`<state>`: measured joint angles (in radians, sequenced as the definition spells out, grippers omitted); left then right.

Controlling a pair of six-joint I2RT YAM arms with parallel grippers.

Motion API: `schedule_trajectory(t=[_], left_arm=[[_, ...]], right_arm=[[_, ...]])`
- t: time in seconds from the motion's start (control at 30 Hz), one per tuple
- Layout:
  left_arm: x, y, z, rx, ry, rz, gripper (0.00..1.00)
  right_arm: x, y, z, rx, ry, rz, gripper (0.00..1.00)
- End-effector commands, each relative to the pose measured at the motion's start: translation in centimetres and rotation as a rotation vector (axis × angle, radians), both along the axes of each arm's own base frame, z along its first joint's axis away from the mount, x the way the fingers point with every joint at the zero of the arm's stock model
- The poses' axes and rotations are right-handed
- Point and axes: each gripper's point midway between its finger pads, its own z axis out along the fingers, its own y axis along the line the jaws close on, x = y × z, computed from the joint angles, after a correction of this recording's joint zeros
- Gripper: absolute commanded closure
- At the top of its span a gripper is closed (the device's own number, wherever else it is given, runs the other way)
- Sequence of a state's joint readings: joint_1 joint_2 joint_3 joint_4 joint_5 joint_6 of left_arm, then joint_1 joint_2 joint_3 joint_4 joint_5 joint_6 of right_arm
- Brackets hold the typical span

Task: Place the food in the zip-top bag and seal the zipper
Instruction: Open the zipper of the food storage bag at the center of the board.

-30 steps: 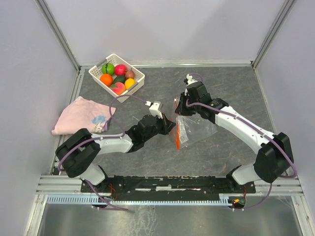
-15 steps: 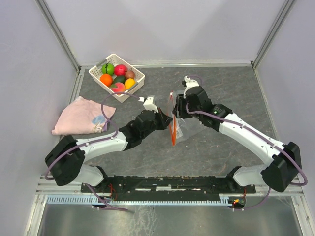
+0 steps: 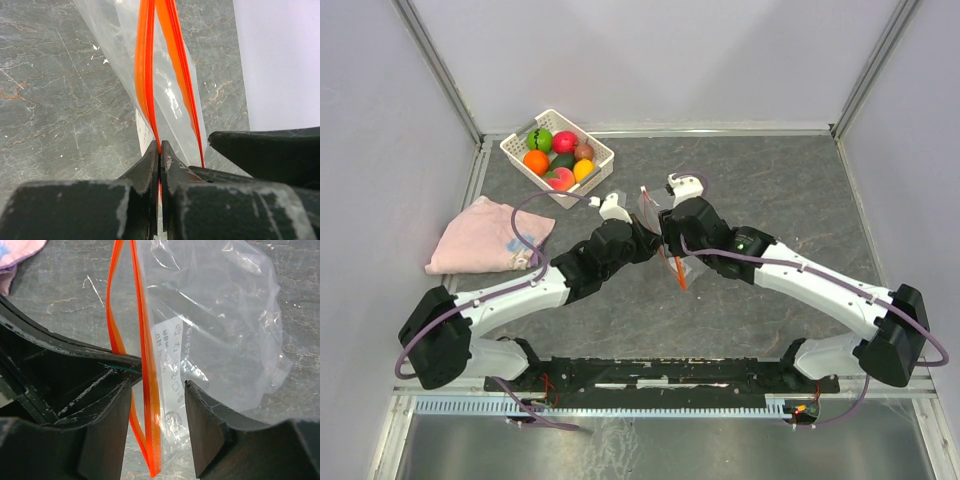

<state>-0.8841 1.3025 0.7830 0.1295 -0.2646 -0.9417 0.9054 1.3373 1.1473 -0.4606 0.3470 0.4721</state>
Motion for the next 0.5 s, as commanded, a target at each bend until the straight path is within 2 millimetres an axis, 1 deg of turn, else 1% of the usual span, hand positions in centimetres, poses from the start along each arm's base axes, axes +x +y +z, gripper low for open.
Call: schedule_trajectory(t=[0.0,0.13,0.2,0.27,0.33,0.47], left_arm=[[0.6,0.2,2.9,-0.07,0.003,0.069,0.97],[0.4,0.2,3.1,-0.075,0.004,0.063,0.97],[0.3,0.2,3.2,-0.073,0.004,0.062,0.97],[0.3,0.4,3.1,-0.066,0.004,0.062,0.97],[0.2,0.4,3.0,-0.056,0.007,0.059,0.97],[-0.2,0.3,2.9,-0.046,0.011,0.035,0.97]], right_arm=[[0.6,0.0,1.0,-0.066,-0.081,-0.022,0.45],[0.7,-0.6,0.4,-0.137,-0.104,-0.041,0.44],[1.1,-1.3,0.4,-0.168,-0.121,-0.07,0.45],[1.5,-2.4,1.0,-0.195,-0.155,-0.114,0.47],[1.8,-3.2,1.5,-0.213,-0.186,-0.146,0.5],[2.5,-4.6,2.3,-0.255,-0.24,-0.209,0.59]])
